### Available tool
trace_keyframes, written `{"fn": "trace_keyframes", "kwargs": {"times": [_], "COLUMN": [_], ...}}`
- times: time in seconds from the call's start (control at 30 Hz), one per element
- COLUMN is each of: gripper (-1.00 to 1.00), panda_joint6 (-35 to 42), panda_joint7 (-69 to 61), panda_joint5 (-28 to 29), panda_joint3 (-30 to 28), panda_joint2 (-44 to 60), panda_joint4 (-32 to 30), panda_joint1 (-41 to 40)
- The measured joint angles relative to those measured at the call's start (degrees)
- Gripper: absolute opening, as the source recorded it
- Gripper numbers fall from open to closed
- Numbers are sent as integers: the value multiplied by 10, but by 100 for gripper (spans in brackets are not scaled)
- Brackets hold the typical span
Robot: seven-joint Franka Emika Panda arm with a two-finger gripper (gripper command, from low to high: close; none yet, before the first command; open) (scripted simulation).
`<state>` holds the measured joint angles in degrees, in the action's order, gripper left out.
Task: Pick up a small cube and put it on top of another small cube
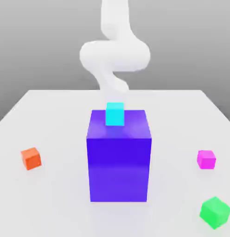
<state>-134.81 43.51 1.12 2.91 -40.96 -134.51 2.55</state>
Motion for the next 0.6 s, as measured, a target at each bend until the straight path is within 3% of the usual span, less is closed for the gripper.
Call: {"fn": "trace_keyframes", "kwargs": {"times": [0.6], "gripper": [0], "panda_joint6": [-234], "panda_joint7": [-194], "panda_joint5": [66], "panda_joint3": [203], "panda_joint2": [382], "panda_joint4": [-206], "panda_joint1": [224]}}
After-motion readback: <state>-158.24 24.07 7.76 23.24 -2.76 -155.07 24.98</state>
